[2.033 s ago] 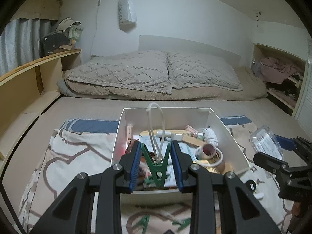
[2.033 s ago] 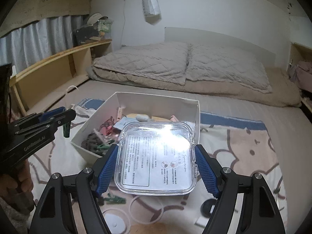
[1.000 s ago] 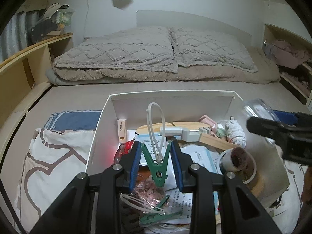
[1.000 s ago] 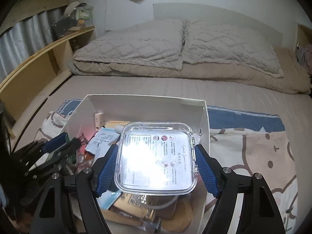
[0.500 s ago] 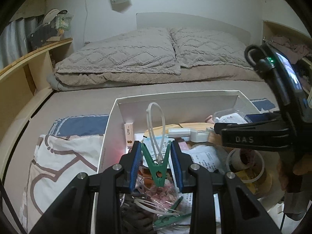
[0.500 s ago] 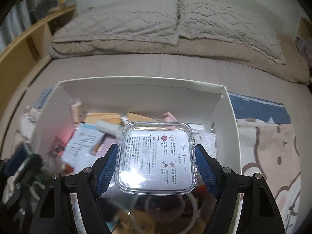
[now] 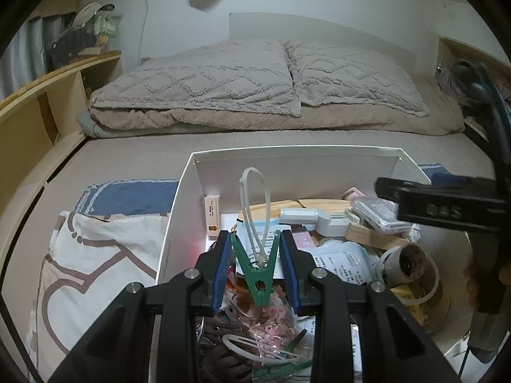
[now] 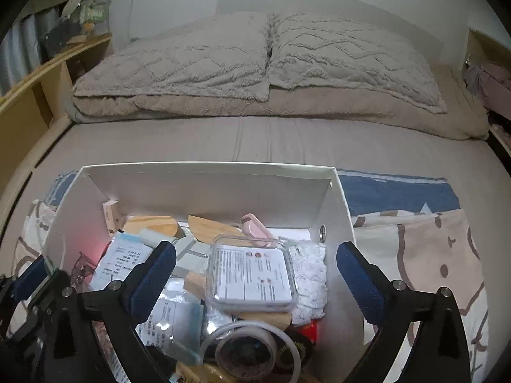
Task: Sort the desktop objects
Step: 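Carry the tray and clothespin over the shoe box with both tools, then open the right tool to drop the tray while the left tool releases the clothespin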
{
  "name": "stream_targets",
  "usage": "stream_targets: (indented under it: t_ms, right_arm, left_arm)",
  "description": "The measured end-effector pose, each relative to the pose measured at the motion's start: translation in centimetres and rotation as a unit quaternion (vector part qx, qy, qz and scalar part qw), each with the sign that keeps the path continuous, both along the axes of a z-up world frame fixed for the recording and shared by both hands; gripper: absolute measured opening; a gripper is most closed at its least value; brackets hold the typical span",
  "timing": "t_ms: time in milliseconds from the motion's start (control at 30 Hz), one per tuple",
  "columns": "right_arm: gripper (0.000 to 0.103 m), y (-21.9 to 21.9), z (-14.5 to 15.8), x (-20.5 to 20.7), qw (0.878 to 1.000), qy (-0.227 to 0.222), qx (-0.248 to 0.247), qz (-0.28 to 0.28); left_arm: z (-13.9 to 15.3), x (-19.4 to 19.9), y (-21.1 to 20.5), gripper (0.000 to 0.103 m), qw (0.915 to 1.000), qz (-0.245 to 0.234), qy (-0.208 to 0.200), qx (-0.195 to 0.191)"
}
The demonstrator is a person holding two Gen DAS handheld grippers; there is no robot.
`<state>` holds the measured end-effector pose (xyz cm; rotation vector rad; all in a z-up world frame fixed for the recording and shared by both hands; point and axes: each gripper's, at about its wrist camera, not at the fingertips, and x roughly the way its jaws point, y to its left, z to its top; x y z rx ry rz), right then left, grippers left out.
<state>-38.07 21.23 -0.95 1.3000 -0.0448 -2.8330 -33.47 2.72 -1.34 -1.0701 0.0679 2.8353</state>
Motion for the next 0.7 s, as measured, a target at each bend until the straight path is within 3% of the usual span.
stream_targets:
  t_ms: [200, 233, 300, 333, 600, 700]
  right_arm:
    - [0.101, 0.0, 0.3, 2.4, 0.999, 0.011, -0.013, 0.038]
    - [0.101, -0.1, 0.3, 2.7, 0.999, 0.012, -0.010, 0.044]
    - [0.101, -0.1, 0.5, 3.3, 0.999, 0.013, -0.008, 0.052]
    - [0.101, -0.1, 0.6, 3.6, 0.998, 0.014, -0.014, 0.054]
    - [0.103, 0.5, 1.7, 5.7, 0.998, 0.036, -0.029, 0.047]
    - [0.103, 0.9, 2.0, 6.3, 0.998, 0.039, -0.036, 0.037]
  left_arm:
    - [-0.3, -0.6, 0.0, 0.033, 0.9998, 0.018, -0.013, 0.004]
    - [-0.3, -0.5, 0.0, 0.038, 0.9997, 0.019, -0.012, 0.002]
    - [-0.2, -0.3, 0.1, 0.068, 0.9996, 0.026, -0.009, -0.002]
    - [0.0, -0.1, 0.1, 0.073, 0.9995, 0.032, -0.004, -0.003]
    - [1.4, 1.4, 0.2, 0.092, 0.9996, 0.026, 0.007, -0.007]
    - [2.0, 2.2, 0.3, 0.093, 0.9996, 0.022, 0.012, -0.013]
